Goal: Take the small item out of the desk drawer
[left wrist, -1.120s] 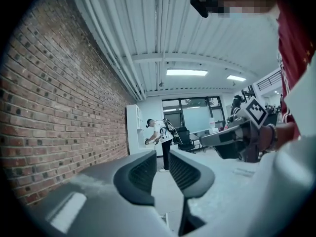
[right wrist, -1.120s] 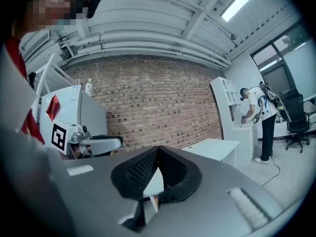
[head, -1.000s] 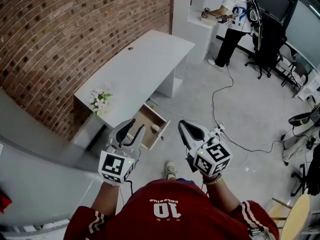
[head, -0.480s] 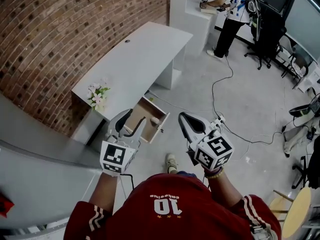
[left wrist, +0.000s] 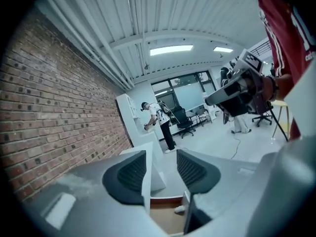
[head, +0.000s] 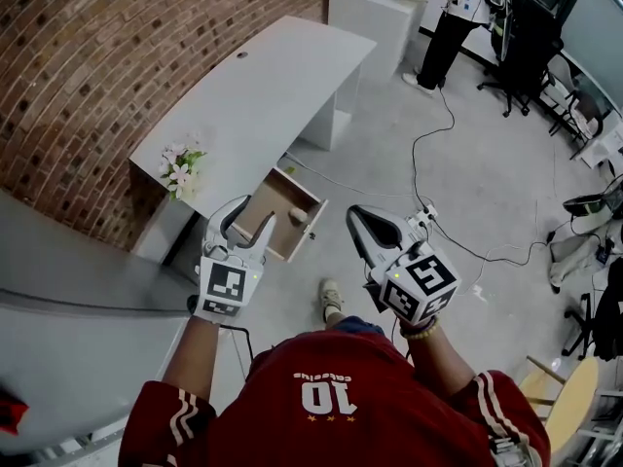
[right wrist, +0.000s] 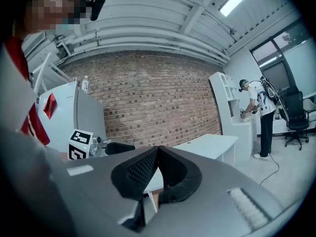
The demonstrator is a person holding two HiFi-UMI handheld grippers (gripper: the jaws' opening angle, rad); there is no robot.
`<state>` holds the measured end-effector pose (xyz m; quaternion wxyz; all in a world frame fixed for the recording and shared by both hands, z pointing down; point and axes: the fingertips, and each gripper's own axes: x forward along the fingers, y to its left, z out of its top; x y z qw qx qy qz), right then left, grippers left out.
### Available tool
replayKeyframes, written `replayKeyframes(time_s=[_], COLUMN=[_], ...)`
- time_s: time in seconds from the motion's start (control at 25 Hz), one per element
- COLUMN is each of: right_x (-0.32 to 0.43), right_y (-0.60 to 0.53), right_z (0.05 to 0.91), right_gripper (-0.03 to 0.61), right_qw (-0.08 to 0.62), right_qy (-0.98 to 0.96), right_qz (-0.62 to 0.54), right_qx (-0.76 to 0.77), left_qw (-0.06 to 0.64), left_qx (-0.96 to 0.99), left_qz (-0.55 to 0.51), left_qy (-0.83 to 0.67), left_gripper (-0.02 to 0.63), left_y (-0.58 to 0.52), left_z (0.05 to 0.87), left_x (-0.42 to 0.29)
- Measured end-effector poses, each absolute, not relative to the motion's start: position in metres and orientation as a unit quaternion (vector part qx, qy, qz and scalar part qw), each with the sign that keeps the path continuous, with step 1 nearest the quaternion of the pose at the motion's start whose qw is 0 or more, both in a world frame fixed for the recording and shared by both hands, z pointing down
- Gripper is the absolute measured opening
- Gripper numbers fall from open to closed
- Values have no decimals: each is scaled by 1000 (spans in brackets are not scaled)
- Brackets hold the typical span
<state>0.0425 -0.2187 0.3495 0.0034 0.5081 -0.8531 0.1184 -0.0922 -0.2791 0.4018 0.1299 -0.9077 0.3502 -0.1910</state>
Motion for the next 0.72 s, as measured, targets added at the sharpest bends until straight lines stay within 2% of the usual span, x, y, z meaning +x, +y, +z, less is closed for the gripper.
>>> replayKeyframes(time_s=[0.2, 0.4, 0.72], right_x=[49, 57, 70], right_y=[-229, -245, -272], right_z=[360, 371, 389], right_gripper=[3, 3, 3], right_qw=[10, 13, 5], right_qy=[-849, -845, -839], right_qz=[123, 128, 148], right_qx=[513, 519, 523], left_qw=[139, 111, 143], left_qx=[-904, -901, -888], left_qz=[-213, -236, -285], left_qy=[345, 346, 332], left_gripper=[195, 195, 195], left_y=[-291, -307, -332], left_z=[428, 474, 521], left_x=[-85, -81, -65])
